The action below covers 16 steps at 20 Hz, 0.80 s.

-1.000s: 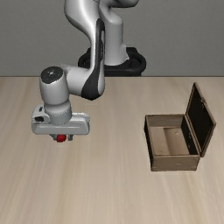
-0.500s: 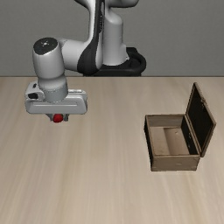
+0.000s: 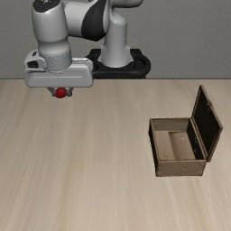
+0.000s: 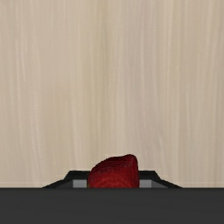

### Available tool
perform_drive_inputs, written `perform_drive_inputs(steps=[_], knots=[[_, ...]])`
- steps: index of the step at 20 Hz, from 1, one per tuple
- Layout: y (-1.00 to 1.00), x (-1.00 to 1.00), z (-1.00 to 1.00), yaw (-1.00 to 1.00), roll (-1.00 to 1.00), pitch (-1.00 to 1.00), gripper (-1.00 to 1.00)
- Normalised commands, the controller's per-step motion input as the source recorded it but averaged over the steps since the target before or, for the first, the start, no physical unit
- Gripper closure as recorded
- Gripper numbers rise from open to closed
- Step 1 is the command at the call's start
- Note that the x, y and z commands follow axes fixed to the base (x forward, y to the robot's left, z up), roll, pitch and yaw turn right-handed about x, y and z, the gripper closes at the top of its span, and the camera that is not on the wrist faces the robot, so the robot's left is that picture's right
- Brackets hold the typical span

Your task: Pick up the strawberry and place it in the box

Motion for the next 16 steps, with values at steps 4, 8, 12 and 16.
perform_drive_inputs(steps=[4, 8, 12, 16], knots=[[1.0, 0.0, 0.0, 0.0, 0.0, 0.0, 1.0], [1.0, 0.0, 0.0, 0.0, 0.0, 0.0, 1.0], [1.0, 0.0, 0.0, 0.0, 0.0, 0.0, 1.0], [1.0, 0.0, 0.0, 0.0, 0.0, 0.0, 1.0]])
